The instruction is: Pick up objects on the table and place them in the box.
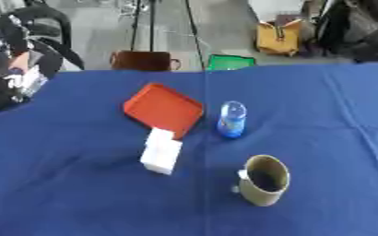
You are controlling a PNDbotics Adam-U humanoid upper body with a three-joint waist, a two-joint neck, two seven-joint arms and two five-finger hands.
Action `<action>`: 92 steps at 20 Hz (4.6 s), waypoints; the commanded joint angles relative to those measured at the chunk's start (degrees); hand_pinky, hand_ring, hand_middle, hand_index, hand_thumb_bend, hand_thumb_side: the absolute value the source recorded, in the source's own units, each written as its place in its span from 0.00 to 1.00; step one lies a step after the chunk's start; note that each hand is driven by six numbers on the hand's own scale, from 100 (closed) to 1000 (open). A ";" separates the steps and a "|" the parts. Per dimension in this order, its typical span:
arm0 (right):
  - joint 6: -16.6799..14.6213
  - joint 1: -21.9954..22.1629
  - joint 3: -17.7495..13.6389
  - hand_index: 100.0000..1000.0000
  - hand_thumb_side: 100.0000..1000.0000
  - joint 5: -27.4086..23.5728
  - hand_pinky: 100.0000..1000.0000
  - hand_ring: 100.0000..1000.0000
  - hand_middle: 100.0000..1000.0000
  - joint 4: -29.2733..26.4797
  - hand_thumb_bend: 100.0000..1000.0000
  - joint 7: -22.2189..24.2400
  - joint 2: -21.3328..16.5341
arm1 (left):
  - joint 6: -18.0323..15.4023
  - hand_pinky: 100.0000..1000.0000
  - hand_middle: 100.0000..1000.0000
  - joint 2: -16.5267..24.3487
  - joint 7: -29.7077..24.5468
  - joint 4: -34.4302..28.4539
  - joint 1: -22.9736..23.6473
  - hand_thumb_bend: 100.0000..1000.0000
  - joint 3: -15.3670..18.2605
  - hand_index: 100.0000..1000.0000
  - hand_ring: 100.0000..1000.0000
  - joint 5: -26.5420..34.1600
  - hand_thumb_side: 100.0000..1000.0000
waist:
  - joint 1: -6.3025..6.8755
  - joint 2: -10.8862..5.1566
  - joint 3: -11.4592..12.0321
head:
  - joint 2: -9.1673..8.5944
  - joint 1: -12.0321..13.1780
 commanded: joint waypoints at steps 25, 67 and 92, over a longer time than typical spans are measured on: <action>-0.13 -0.84 -0.07 0.77 0.32 0.08 0.75 0.61 0.66 -0.98 0.53 0.47 -0.71 | -0.90 0.66 0.81 2.72 -8.77 8.33 -5.18 0.53 -11.24 0.91 0.78 -19.13 0.64 | -0.15 -0.96 -0.78 | -0.86 0.47; -0.16 -0.83 0.27 0.77 0.33 -0.30 0.75 0.61 0.66 -0.97 0.53 0.85 0.04 | -5.11 0.58 0.75 -9.74 4.79 27.52 -12.47 0.28 -22.05 0.85 0.72 -23.46 0.63 | -0.93 -1.14 -1.52 | -0.57 0.17; -0.21 -0.71 0.31 0.77 0.33 -0.31 0.75 0.61 0.66 -0.87 0.54 1.03 0.21 | -8.37 0.52 0.67 -11.39 4.94 36.08 -13.68 0.32 -22.35 0.77 0.64 -34.98 0.39 | -1.16 -1.21 -1.72 | -0.68 -0.04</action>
